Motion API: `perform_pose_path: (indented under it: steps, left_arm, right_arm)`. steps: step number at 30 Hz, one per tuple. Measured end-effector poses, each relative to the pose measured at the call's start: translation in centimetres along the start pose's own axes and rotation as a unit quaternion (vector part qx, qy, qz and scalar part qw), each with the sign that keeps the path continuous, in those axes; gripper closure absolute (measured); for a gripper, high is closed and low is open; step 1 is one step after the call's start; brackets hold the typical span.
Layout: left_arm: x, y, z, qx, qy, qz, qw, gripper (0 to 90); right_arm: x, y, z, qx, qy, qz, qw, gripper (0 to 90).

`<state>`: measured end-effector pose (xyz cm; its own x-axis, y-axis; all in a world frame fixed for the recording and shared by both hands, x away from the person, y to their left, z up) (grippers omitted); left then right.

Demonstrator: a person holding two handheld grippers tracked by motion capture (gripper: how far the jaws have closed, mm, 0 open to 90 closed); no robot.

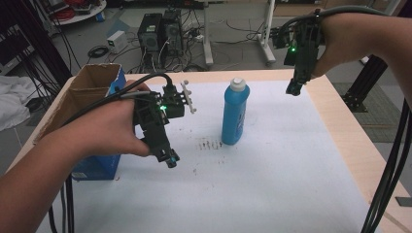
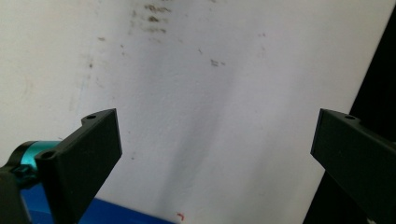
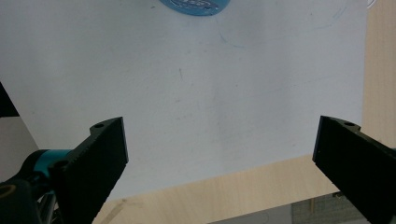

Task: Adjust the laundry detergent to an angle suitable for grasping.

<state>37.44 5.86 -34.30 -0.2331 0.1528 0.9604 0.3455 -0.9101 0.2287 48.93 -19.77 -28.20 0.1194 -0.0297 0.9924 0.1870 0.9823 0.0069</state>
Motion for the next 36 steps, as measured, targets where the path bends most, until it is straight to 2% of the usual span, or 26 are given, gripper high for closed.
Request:
perform_pose_path:
  steps: [3, 4, 6, 7, 9, 10, 11, 12, 13, 14, 15, 16, 18, 19, 20, 21, 22, 25, 26, 28, 29, 30, 32, 33, 36]
  left_arm:
    - [0.2, 0.5, 0.1, 0.022, 0.006, -0.017, 0.9996, 1.7]
    - [0.3, 1.0, 0.2, 0.036, 0.011, -0.033, 0.9988, 1.7]
    - [0.4, 1.2, 0.2, 0.044, 0.011, -0.039, 0.9982, 1.7]
    - [0.5, 1.7, 0.2, 0.057, 0.01, -0.052, 0.997, 1.7]
    - [0.5, 1.9, 0.2, 0.064, 0.008, -0.058, 0.9962, 1.7]
    - [0.5, 2.4, 0.1, 0.078, 0.007, -0.072, 0.9943, 1.7]
    - [0.5, 2.4, 0.1, 0.078, 0.007, -0.072, 0.9943, 1.7]
    - [0.5, 2.8, 0.1, 0.091, 0.005, -0.087, 0.992, 1.7]
    - [0.5, 2.8, 0.1, 0.091, 0.005, -0.087, 0.992, 1.7]
    - [0.5, 3.0, 0.0, 0.105, 0.003, -0.097, 0.9898, 1.7]
    - [0.6, 3.4, 0.1, 0.122, 0.001, -0.112, 0.9862, 1.7]
    - [0.6, 3.4, 0.1, 0.122, 0.001, -0.112, 0.9862, 1.7]
    - [0.6, 3.8, 0.4, 0.145, 0.007, -0.124, 0.9817, 1.7]
    - [0.6, 3.8, 0.4, 0.145, 0.007, -0.124, 0.9817, 1.7]
    - [0.4, 4.0, 0.4, 0.153, 0.009, -0.123, 0.9804, 1.7]
    - [0.4, 4.0, 0.4, 0.153, 0.009, -0.123, 0.9804, 1.7]
    - [0.3, 4.2, 0.4, 0.157, 0.009, -0.126, 0.9794, 1.7]
    - [0.1, 4.9, 0.5, 0.181, 0.011, -0.146, 0.9726, 1.7]
    - [0.1, 5.0, 0.6, 0.184, 0.013, -0.148, 0.9717, 1.7]
    - [-0.2, 5.4, 0.7, 0.196, 0.021, -0.156, 0.968, 1.7]
    - [-0.4, 5.7, 0.8, 0.204, 0.026, -0.163, 0.9648, 1.7]
    - [-0.4, 5.7, 0.8, 0.204, 0.026, -0.163, 0.9648, 1.7]
    - [-0.6, 6.1, 1.1, 0.212, 0.033, -0.174, 0.9611, 1.7]
    - [-0.6, 6.1, 1.1, 0.212, 0.033, -0.174, 0.9611, 1.7]
    - [-0.7, 6.6, 1.1, 0.22, 0.036, -0.186, 0.957, 1.7]
  right_arm:
    - [0.0, -0.3, 0.1, -0.001, 0.0, -0.001, 1.0, 2.5]
    - [0.0, -0.5, 0.1, -0.004, 0.001, -0.001, 1.0, 2.5]
    - [0.0, -0.6, 0.1, -0.001, 0.001, -0.002, 1.0, 2.5]
    - [0.0, -0.7, 0.1, -0.004, 0.0, -0.002, 1.0, 2.5]
    - [-0.1, -0.8, 0.0, 0.0, 0.0, -0.002, 1.0, 2.5]
    - [-0.1, -0.9, 0.1, -0.003, -0.001, -0.002, 1.0, 2.5]
    - [-0.1, -0.9, 0.1, -0.003, -0.001, -0.002, 1.0, 2.5]
    - [-0.1, -1.0, 0.1, -0.003, 0.0, -0.003, 1.0, 2.5]
    - [0.0, -1.0, 0.1, -0.004, -0.001, -0.003, 1.0, 2.5]
    - [0.0, -1.0, 0.2, -0.005, 0.0, -0.003, 1.0, 2.5]
    - [0.0, -1.1, 0.2, -0.004, 0.0, -0.003, 1.0, 2.5]
    - [0.0, -1.1, 0.2, -0.005, 0.0, -0.001, 1.0, 2.5]
    - [0.0, -1.1, 0.2, -0.003, 0.0, -0.003, 1.0, 2.5]
    - [0.0, -1.1, 0.2, -0.004, 0.001, -0.003, 1.0, 2.5]
    - [0.0, -1.1, 0.2, -0.002, 0.0, -0.004, 1.0, 2.5]
    - [0.0, -1.1, 0.2, -0.002, 0.0, -0.004, 1.0, 2.5]
    - [0.0, -1.1, 0.2, -0.004, 0.001, -0.004, 1.0, 2.5]
    - [0.0, -1.1, 0.0, 0.0, -0.001, -0.002, 1.0, 2.5]
    - [-0.1, -1.1, 0.0, -0.001, -0.001, -0.002, 1.0, 2.5]
    - [-0.1, -1.1, 0.1, -0.003, 0.0, -0.005, 1.0, 2.5]
    - [-0.1, -1.1, 0.1, -0.001, 0.001, -0.008, 1.0, 2.5]
    - [-0.1, -1.1, 0.1, -0.001, 0.001, -0.008, 1.0, 2.5]
    - [-0.1, -1.3, 0.1, -0.004, 0.0, -0.005, 1.0, 2.5]
    - [-0.1, -1.3, 0.1, -0.004, 0.0, -0.005, 1.0, 2.5]
    - [-0.2, -1.4, 0.0, -0.007, 0.002, -0.006, 1.0, 2.5]
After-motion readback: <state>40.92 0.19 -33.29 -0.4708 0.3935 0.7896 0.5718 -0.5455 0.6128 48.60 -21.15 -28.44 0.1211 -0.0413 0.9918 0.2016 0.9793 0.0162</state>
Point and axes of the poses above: each handheld gripper's, and its own axes: x roughly backward along the jaws, y roughly out of its top, z roughly to its left, the point moved 5 cm from there along -x, roughly forward along the jaws, and after that the axes turned 10 degrees about y, right-handed, at the moved point
